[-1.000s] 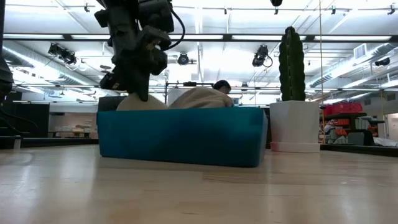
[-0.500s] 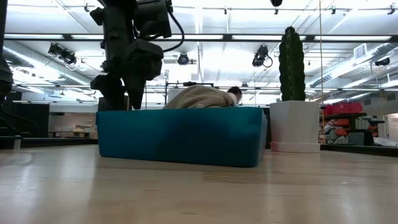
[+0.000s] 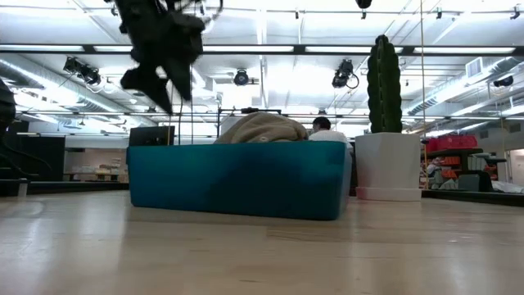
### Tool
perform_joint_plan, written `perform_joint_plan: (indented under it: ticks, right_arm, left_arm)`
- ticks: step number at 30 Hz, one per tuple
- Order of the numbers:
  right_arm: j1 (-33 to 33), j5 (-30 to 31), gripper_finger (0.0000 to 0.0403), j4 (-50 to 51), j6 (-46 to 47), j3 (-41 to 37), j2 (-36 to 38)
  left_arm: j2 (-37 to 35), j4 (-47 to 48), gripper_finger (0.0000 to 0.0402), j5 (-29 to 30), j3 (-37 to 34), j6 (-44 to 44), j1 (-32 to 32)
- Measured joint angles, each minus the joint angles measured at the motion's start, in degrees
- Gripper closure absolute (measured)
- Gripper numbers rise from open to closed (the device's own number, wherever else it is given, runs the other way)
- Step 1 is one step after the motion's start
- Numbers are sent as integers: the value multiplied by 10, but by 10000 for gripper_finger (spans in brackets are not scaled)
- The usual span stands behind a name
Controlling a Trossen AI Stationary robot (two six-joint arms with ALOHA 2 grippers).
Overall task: Pick & Place hat
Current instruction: Return to Home Position
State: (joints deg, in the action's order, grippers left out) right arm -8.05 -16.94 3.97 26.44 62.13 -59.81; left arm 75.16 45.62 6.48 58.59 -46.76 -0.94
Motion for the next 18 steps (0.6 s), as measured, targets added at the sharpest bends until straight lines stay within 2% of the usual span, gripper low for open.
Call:
perform_joint_plan:
  ticks: [6, 12, 14, 18]
  right_arm:
    - [-1, 0, 138, 2, -8, 0, 0]
    - [-1, 0, 138, 11, -8, 0, 0]
    - [-1, 9, 138, 21, -4, 0, 0]
    - [-2, 27, 138, 41, 3, 0, 0]
  left_arm:
    - [-72, -87, 230, 89, 0, 98, 28]
    - [-84, -151, 375, 133, -1, 167, 66]
    - [-85, -192, 390, 145, -26, 168, 69]
    - [-92, -368, 396, 122, -127, 165, 69]
